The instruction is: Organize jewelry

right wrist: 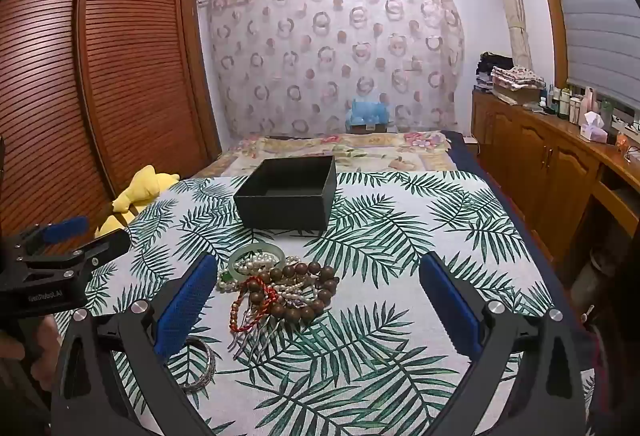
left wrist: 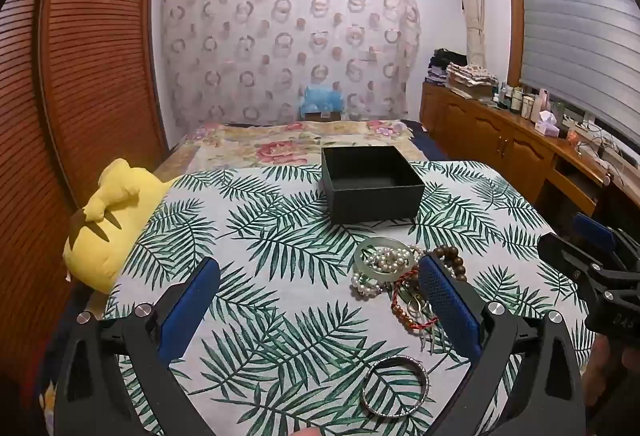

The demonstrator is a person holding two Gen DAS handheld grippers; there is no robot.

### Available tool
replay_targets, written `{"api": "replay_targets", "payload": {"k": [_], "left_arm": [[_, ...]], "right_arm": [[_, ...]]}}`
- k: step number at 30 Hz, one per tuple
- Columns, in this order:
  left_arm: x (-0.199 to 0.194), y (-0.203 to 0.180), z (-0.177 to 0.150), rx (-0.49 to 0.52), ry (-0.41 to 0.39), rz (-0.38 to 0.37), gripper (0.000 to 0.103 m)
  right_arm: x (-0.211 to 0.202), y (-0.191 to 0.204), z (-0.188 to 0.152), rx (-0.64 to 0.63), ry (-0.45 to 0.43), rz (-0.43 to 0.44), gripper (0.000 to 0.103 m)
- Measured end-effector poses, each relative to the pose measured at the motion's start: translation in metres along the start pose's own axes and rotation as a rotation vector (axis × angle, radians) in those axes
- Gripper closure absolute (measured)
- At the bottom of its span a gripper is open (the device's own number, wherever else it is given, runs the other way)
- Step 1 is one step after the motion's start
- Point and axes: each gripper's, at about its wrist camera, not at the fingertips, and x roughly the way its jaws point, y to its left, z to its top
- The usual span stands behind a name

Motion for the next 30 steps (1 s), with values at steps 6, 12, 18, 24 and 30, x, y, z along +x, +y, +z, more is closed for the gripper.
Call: {"api": "replay_targets", "payload": {"k": [6, 12, 18, 24, 30], "left_arm": [[0.0, 0.0002, 0.0001, -0.003, -0.001, -0.002, 0.007], [-0.0001, 0.0003, 0.0001, -0.004, -0.003, -0.001, 0.007], [-0.0003, 0.0002, 0.0, -0.004, -0.004, -0.003, 0.007], [-0.0002, 0.0003, 0.0001, -0.004, -0.005, -0.003, 0.007], [-0.0003, 0.0002, 0.0001, -0.004, -0.005, -0.003, 0.007]], "right_arm": [[-0.0007, -0.0003, 0.0002, -0.003, 0.002, 0.003, 0.002], [0.0002, 0.0005, -0.0006, -0.001, 0.0, 0.002, 0.002], [0.0013, 0.0013, -0.0017, 0.001, 0.004, 0.002, 0.002], [0.0014, 0.0014, -0.0016, 0.001, 0.005, 0.002, 0.002], [0.0015, 0.0016, -0.0019, 0.001, 0.005, 0.002, 0.002]]}}
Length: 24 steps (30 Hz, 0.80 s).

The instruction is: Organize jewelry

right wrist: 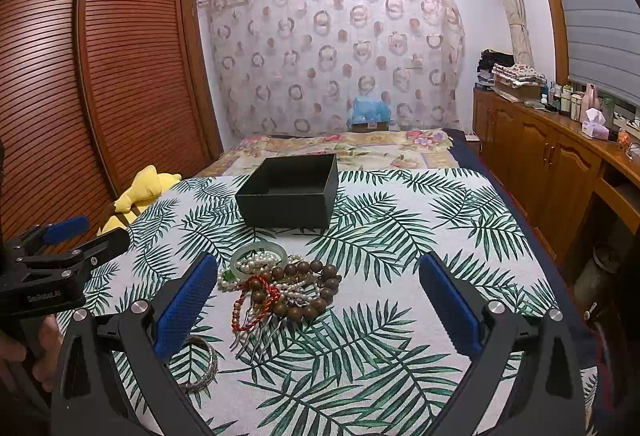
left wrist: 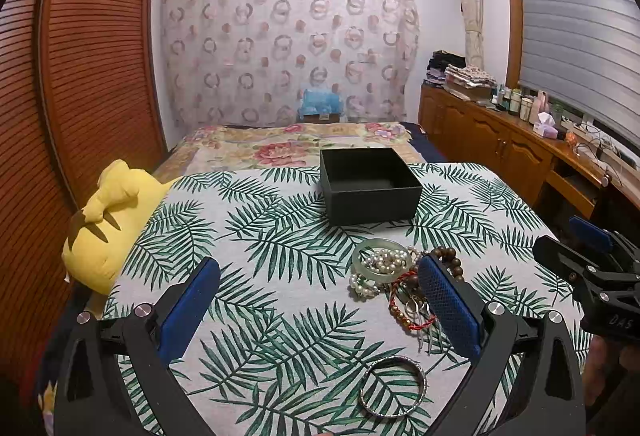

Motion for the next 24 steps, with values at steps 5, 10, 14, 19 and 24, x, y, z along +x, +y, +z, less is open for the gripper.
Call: {"api": "replay_targets", "payload": {"k": [5, 10, 14, 19, 24], "left_arm": [[-0.0001, 0.0001, 0.0, 0.0, -0.001, 0.0, 0.007], [0.0001, 0.0001, 0.0001, 0.0, -0.002, 0.002, 0.007], [0.0003, 0.0, 0.0002, 0.0, -0.001, 0.001, 0.007], [-0.0006, -0.0036, 0.0058, 0.001, 0.0, 0.001, 0.007], [-0.0007, -0.0036, 0.0055, 0.001, -0.002, 0.001, 0.007]], "right_arm": [[0.0002, -0.0001, -0.0003, 0.001, 0.0, 0.001, 0.002], [0.0001, -0.0002, -0.0002, 0.001, 0.0, 0.001, 0.002], [-0.0003, -0.0003, 0.0001, 0.002, 0.0, 0.001, 0.002], [-0.0008, -0.0005, 0.0007, 0.0, -0.001, 0.0, 0.002], [-0.0007, -0.0001, 0.0008, 0.001, 0.0, 0.001, 0.002]]}}
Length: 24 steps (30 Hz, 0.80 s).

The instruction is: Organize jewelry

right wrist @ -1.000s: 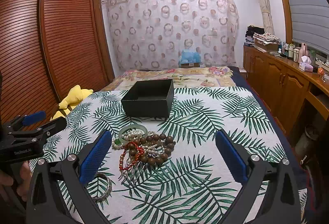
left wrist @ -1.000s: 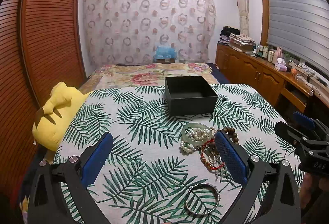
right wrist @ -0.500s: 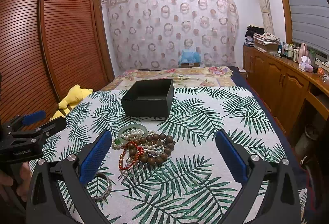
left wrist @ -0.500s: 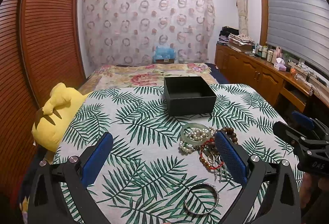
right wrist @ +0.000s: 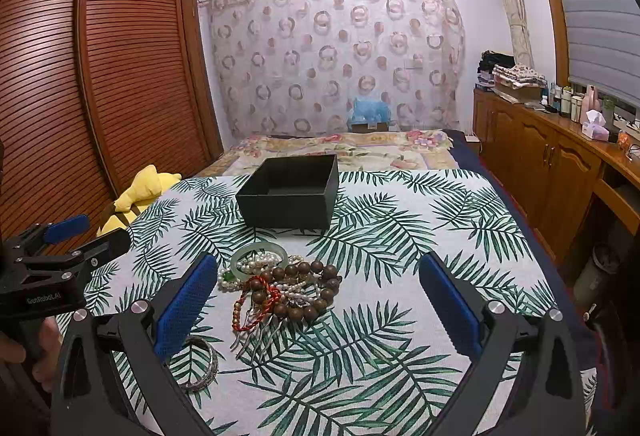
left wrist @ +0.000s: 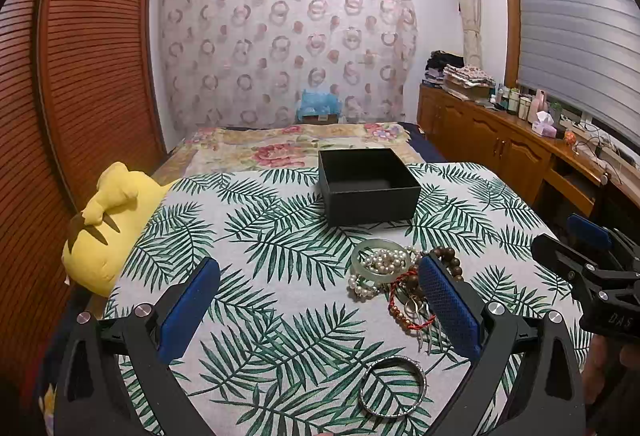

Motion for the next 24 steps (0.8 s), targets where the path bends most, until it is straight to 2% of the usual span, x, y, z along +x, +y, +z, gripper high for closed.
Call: {"api": "replay_targets", "payload": {"k": [24], "left_arm": [[-0.0019, -0.0018, 0.0004, 0.0, 0.001, -0.002, 0.007]], "right_arm": [[0.0025, 0.0021, -0.0011, 0.001, 0.001, 0.005, 0.002]]}}
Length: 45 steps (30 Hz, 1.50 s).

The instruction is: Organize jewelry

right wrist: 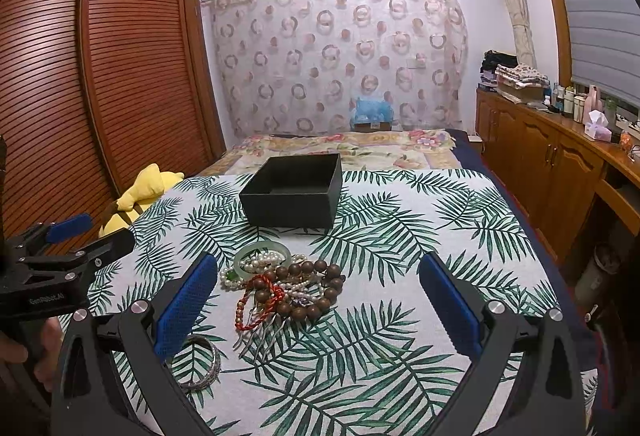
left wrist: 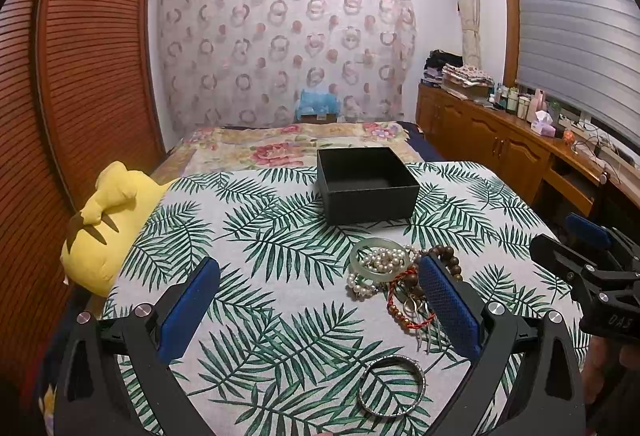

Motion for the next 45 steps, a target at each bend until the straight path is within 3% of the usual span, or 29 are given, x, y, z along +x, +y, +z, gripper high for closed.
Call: {"api": "replay_targets", "payload": {"k": [9, 19, 33, 39, 42, 44, 45], "left_arm": [[0.0, -0.003, -0.002, 0.004, 0.008, -0.006, 0.007], [0.02, 0.002, -0.017, 0.03, 0.078, -0.029, 0.007], [0.054, 0.011, -0.057, 0.064, 0.26, -0.135, 0.007], [0.06, 0.007, -0.068, 0.09, 0.288, -0.197, 0.007], [0.06, 0.003, -0.069, 0.099, 0.284, -0.24, 0.018], [0.059, -0.002, -0.071, 0.119, 0.293, -0.26, 0.034], [0.059, -0.004, -0.071, 0.127, 0.295, -0.265, 0.037]], "right_arm": [[-0.001, 0.002, -0.001, -0.001, 0.0, 0.006, 0.002], [-0.001, 0.009, -0.009, -0.027, 0.01, 0.065, 0.002], [0.014, -0.003, -0.022, -0.077, 0.092, 0.086, 0.006], [0.025, -0.001, -0.03, -0.13, 0.138, 0.097, 0.008], [0.03, 0.001, -0.033, -0.149, 0.158, 0.102, 0.01], [0.032, 0.002, -0.034, -0.159, 0.17, 0.108, 0.012], [0.033, 0.002, -0.034, -0.165, 0.175, 0.111, 0.014]]}}
